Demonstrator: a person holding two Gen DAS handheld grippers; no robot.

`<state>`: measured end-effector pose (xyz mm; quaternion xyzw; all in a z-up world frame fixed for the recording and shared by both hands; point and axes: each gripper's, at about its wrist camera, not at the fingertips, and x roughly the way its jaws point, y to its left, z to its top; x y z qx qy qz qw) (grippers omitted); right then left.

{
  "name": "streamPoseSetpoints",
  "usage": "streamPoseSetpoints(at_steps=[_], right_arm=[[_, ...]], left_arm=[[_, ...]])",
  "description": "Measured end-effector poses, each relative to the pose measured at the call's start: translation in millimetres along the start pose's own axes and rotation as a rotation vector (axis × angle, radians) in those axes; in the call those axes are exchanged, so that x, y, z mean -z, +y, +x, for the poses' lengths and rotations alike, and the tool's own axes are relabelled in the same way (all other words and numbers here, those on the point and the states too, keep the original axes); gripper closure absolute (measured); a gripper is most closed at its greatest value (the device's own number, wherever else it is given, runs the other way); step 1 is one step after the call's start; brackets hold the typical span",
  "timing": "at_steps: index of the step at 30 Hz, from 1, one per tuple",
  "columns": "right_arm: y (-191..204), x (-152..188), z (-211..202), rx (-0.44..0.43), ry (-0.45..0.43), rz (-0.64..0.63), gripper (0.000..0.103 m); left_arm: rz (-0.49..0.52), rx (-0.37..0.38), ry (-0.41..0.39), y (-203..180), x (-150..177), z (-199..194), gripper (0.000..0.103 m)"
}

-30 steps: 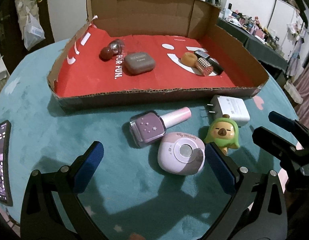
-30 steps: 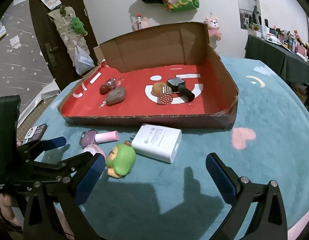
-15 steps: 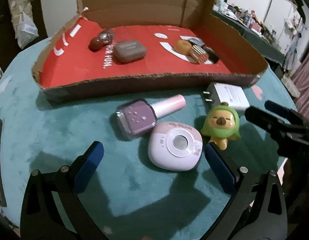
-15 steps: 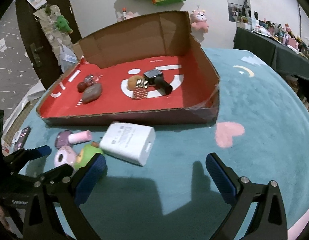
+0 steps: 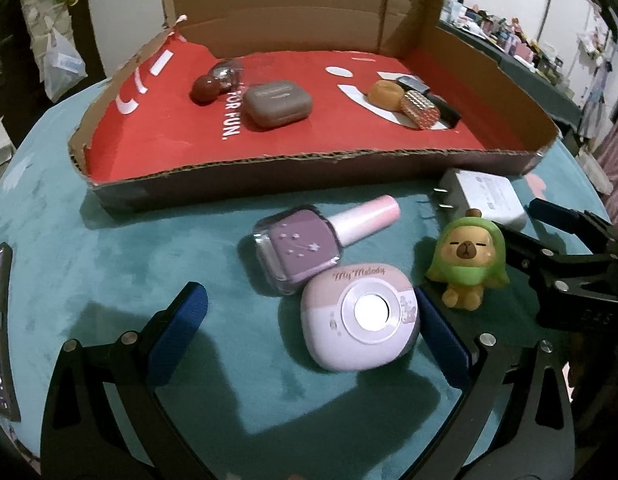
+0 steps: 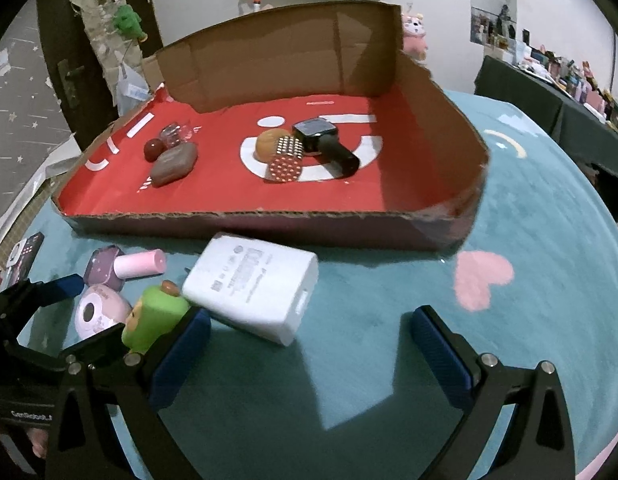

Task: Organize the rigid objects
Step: 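Move the left gripper to the pink compact while the right approaches the white charger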

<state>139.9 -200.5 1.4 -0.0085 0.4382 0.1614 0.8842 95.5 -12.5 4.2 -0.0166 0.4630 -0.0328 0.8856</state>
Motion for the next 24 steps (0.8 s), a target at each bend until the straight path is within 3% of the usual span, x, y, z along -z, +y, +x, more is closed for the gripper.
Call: streamPoseSetpoints(at_steps=[17, 24], right_arm=[[11.9, -14.7, 10.6, -0.086, -0.009, -0.005, 0.001], [17.4, -12.5, 16.8, 0.003, 0.016, -0.066, 0.005]], left_arm=[[0.002, 0.002, -0.009, 2.9, -2.1, 0.9, 0.002], [0.011, 0.006, -0.014, 1.4, -2.1, 1.5, 0.002]])
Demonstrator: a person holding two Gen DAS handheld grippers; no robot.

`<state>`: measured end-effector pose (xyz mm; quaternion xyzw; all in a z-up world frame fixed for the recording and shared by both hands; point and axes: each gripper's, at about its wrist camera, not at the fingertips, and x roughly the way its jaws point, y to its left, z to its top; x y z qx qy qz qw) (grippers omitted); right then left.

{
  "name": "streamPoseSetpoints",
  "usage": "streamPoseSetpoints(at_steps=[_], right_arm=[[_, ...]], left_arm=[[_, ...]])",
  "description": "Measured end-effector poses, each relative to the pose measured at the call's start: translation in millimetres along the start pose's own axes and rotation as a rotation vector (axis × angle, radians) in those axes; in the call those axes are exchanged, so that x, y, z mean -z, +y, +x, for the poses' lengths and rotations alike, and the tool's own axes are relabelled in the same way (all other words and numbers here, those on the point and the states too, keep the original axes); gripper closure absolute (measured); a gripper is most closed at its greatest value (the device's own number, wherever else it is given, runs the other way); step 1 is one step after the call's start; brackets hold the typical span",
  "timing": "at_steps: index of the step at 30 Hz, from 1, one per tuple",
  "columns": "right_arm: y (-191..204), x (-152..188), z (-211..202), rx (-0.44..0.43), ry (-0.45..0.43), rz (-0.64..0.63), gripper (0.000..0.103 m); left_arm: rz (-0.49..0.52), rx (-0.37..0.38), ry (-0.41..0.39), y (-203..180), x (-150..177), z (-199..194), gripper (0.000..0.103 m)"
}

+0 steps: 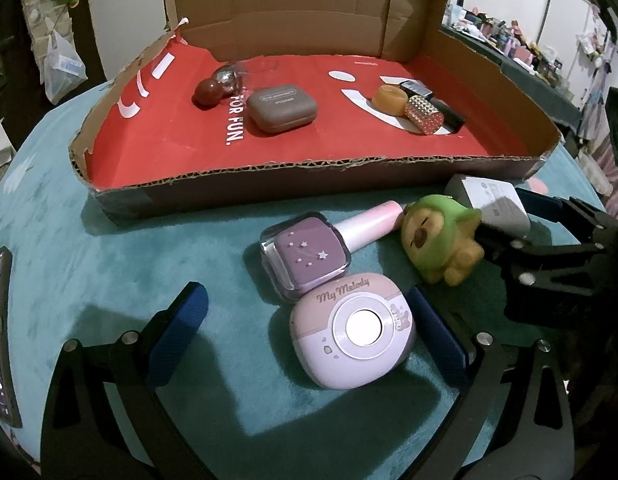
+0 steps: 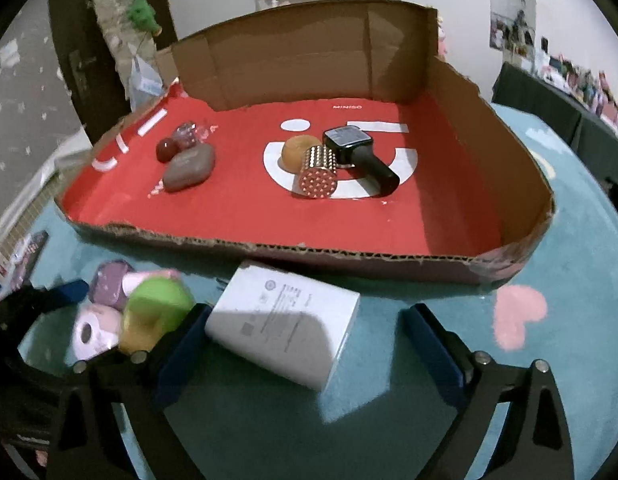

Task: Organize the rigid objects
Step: 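Move the left gripper to the pink compact while the right approaches the white charger, then grasp the pink compact with the left gripper while the right grasps the white charger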

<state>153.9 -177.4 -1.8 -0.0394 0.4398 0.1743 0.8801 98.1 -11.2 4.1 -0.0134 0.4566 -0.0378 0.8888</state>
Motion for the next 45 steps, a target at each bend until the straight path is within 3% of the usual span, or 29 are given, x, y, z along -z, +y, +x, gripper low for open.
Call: streamPoseSetpoints(at_steps=[5, 7, 10, 15, 19, 22, 27, 31, 41, 45], right_arm=[[-0.4, -2.8, 2.5, -0.003, 0.0, 0.003, 0.007], [2.0, -2.5, 1.1, -0.018, -0.004, -0.011, 0.014], [8.3, -1.2, -2.5, -0.038, -0.009, -0.032, 0.028], [7.1, 0.3, -5.5, -0.042, -0.016, -0.017, 0.028], [5.7, 3.5, -12.6, -0.052, -0.027, -0.001, 0.029], [3.6, 5.0, -20.7, -0.056, -0.043, 0.01, 0.029], [1.6, 5.2, -40.3, -0.071, -0.084, 0.023, 0.029], [3.2, 5.8, -48.8, -0.075, -0.103, 0.024, 0.029], [1.3, 13.5, -50.6, -0.067, -0.098, 0.03, 0.029], [-3.9, 16.2, -50.0, -0.063, -0.093, 0.047, 0.029]], left_arm=[[0.019, 0.004, -0.008, -5.0, -0.5, -0.3, 0.006], [0.028, 0.003, -0.016, -6.8, -1.2, -1.9, 0.023], [0.032, 0.02, -0.024, -8.2, -1.8, -5.1, 0.04], [0.032, 0.013, -0.037, -6.5, -1.1, -10.2, 0.057], [0.008, 0.039, -0.05, -1.6, -1.5, -15.9, 0.064], [0.011, 0.043, -0.064, -2.2, -2.0, -20.8, 0.083], [0.016, 0.045, -0.071, -4.2, -1.4, -25.2, 0.084], [0.019, 0.045, -0.082, -4.9, 0.1, -30.0, 0.095], [-0.009, 0.066, -0.062, 1.4, -0.2, -26.4, 0.094], [-0.016, 0.08, -0.049, 2.9, -2.5, -21.0, 0.089]])
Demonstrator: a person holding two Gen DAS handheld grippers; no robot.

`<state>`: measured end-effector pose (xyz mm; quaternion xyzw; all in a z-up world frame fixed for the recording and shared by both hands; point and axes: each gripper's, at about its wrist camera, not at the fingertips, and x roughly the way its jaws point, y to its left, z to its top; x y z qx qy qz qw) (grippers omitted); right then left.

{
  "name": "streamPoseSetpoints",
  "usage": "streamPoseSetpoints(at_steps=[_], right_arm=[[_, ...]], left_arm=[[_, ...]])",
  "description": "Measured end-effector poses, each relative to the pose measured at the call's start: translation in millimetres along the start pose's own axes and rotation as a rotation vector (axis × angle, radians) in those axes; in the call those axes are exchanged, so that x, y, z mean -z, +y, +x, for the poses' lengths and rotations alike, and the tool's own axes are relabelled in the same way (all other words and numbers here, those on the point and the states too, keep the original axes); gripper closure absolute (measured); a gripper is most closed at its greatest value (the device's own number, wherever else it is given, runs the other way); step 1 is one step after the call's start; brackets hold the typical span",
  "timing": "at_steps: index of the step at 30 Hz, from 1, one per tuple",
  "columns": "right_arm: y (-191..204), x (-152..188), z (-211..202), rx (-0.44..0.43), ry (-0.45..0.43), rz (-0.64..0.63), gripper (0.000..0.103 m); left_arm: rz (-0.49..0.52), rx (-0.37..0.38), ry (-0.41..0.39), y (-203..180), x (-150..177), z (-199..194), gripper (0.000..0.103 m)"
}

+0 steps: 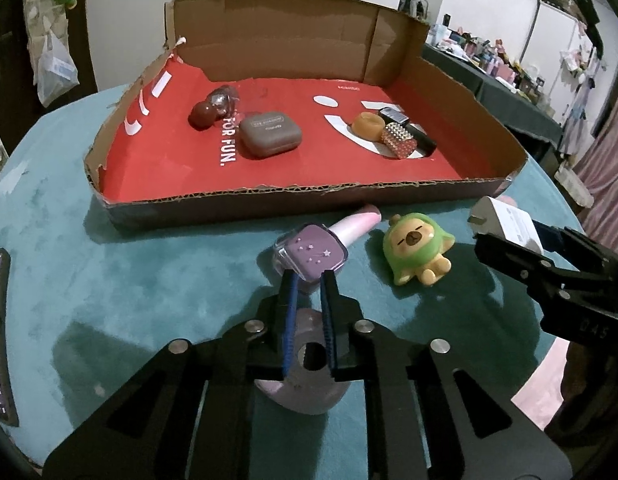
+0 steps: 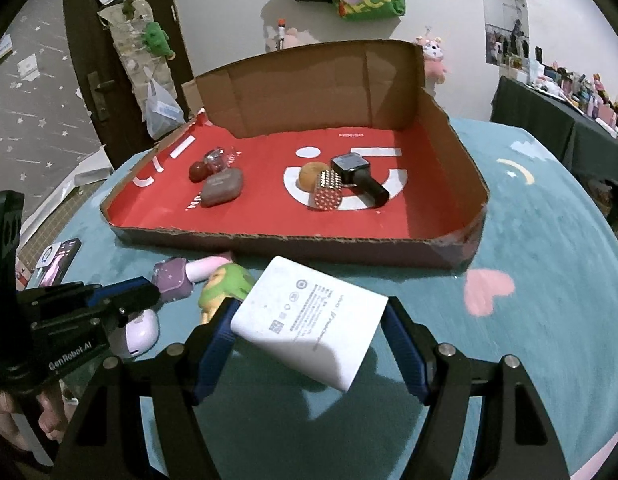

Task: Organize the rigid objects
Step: 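Grasp the pink compact with the left gripper while the right grasps the white charger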

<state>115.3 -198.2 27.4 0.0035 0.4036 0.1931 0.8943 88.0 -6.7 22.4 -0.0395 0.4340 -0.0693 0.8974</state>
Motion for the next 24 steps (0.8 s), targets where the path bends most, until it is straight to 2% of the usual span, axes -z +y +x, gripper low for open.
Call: streamPoseSetpoints(at_steps=[4, 5, 6, 7, 13, 21, 23, 24], right_arm=[[-2.4, 0.2, -1.0, 0.0, -0.001, 0.005, 0.029], [-2.5, 0.5, -1.5, 0.0, -0.003, 0.005, 0.029], [-2.8, 0.5, -1.3, 0.0, -0.003, 0.006, 0.029], [-3.1, 0.6, -0.6, 0.001, -0.001, 0.008, 0.029], [-2.4, 0.8, 1.2, -0.005, 0.008, 0.009, 0.029], [-2.2, 1.1, 1.7, -0.016, 0.012, 0.007, 0.029], [-1.6, 1.2, 2.9, -0.019, 0.017, 0.008, 0.029], [-1.4, 1.4, 3.4, -0.022, 0.02, 0.008, 0.029]], left_arm=[[0.023, -0.01, 0.018, -2.5, -0.7, 7.0, 0.079], [0.023, -0.002, 0.023, -1.6, -0.8, 9.1, 0.076], [0.014, 0.013, 0.035, 0.7, -0.8, 12.7, 0.068], [-0.004, 0.036, 0.037, 4.6, -0.3, 15.3, 0.066], [-0.062, 0.114, 0.028, 20.9, -0.1, 12.6, 0.073], [-0.054, 0.14, 0.014, 22.6, 12.2, 1.8, 0.073], [-0.051, 0.145, 0.017, 23.4, 15.4, -0.4, 0.069], [-0.051, 0.152, 0.016, 23.7, 17.3, -2.0, 0.059]])
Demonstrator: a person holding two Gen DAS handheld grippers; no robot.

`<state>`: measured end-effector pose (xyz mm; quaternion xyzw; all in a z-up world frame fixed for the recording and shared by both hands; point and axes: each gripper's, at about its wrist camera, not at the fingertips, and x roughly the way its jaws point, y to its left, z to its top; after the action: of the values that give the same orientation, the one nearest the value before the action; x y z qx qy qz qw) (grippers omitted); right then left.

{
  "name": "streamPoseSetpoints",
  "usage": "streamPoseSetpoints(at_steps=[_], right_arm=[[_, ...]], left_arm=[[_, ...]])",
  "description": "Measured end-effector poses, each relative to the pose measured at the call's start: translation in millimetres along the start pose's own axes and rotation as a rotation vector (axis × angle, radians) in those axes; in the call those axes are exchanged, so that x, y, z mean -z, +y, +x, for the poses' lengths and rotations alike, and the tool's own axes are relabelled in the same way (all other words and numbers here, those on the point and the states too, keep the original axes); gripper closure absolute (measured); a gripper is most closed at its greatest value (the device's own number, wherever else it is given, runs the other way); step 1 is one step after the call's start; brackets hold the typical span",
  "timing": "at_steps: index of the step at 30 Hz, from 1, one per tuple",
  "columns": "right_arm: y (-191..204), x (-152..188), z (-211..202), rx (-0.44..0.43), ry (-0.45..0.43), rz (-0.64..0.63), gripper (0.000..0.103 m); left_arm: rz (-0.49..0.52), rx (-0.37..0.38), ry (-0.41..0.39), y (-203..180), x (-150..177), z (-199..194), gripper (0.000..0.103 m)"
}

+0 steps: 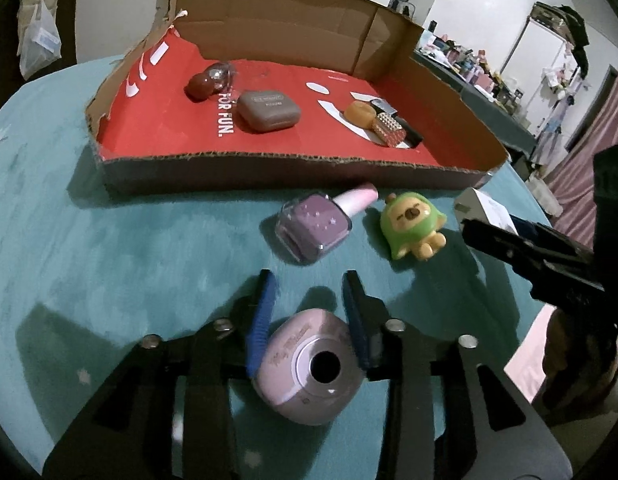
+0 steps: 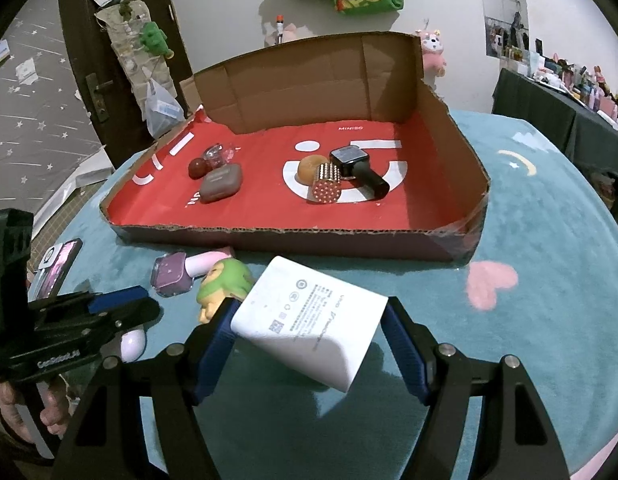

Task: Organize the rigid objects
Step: 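Grasp the pink compact with the left gripper while the right grasps the white charger, then lift the pink compact and white charger and carry them into the box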

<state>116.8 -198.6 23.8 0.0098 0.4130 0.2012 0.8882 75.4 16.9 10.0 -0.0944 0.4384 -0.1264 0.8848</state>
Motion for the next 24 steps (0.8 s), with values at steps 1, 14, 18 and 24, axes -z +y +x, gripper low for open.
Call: streamPoseSetpoints(at_steps=[1, 14, 18, 24], right_arm=[[0.2, 0.0, 0.3, -0.003, 0.001, 0.001, 0.029], [-6.5, 11.1, 3.8, 0.031, 0.031, 0.011, 0.029], [-9.5, 14.8, 8.9, 0.041, 0.043, 0.017, 0.028], [-6.8, 16.5, 11.2, 0.056, 0.037, -0.002, 0.027]], left_arm=[[0.003, 0.011, -0.003, -0.5, 1.9, -1.7, 0.046], [0.183, -0.123, -0.044, -19.6, 32.2, -7.4, 0.022], [0.221, -0.163, -0.061, -25.8, 36.0, -4.9, 0.022], [0.212, -0.171, -0.08, -24.2, 34.4, -7.0, 0.043]])
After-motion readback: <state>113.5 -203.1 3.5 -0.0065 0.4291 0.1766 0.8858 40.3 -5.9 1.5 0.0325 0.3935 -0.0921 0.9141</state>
